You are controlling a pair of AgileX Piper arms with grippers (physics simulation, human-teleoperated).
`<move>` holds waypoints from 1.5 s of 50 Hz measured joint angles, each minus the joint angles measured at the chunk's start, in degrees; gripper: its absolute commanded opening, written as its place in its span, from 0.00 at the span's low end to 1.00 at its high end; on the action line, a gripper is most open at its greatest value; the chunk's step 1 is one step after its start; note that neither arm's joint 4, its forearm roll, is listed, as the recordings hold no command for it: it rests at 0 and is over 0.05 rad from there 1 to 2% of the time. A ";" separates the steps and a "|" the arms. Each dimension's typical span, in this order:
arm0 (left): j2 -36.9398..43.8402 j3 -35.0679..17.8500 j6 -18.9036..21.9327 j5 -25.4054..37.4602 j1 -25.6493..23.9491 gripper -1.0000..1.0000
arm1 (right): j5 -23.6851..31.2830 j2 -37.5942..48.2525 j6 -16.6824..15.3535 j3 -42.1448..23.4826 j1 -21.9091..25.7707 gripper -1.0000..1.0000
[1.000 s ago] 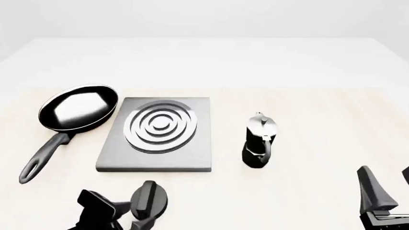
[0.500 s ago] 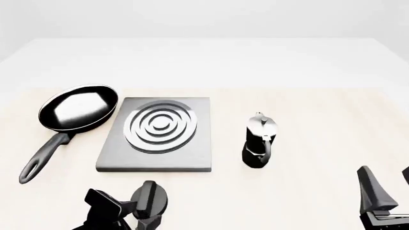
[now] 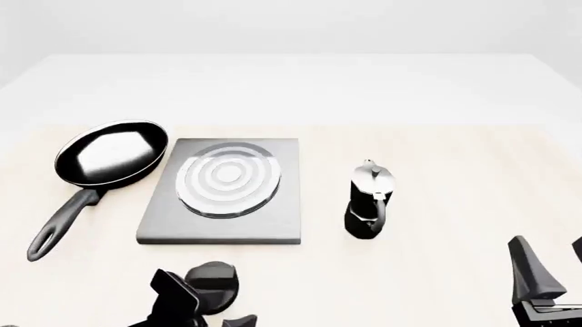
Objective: Turn on the stove and put the frying pan on it.
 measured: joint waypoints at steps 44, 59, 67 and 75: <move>-52.07 -8.94 11.11 48.66 3.51 1.00 | 0.00 0.00 0.00 0.00 0.00 1.00; -59.64 -10.99 14.31 55.69 8.42 1.00 | 0.00 0.00 0.00 0.00 0.00 1.00; -60.43 -11.69 15.06 56.91 11.26 1.00 | 0.00 0.00 0.00 0.00 0.00 1.00; -60.30 -12.95 17.29 57.87 16.36 1.00 | 0.00 0.00 0.00 0.00 0.00 1.00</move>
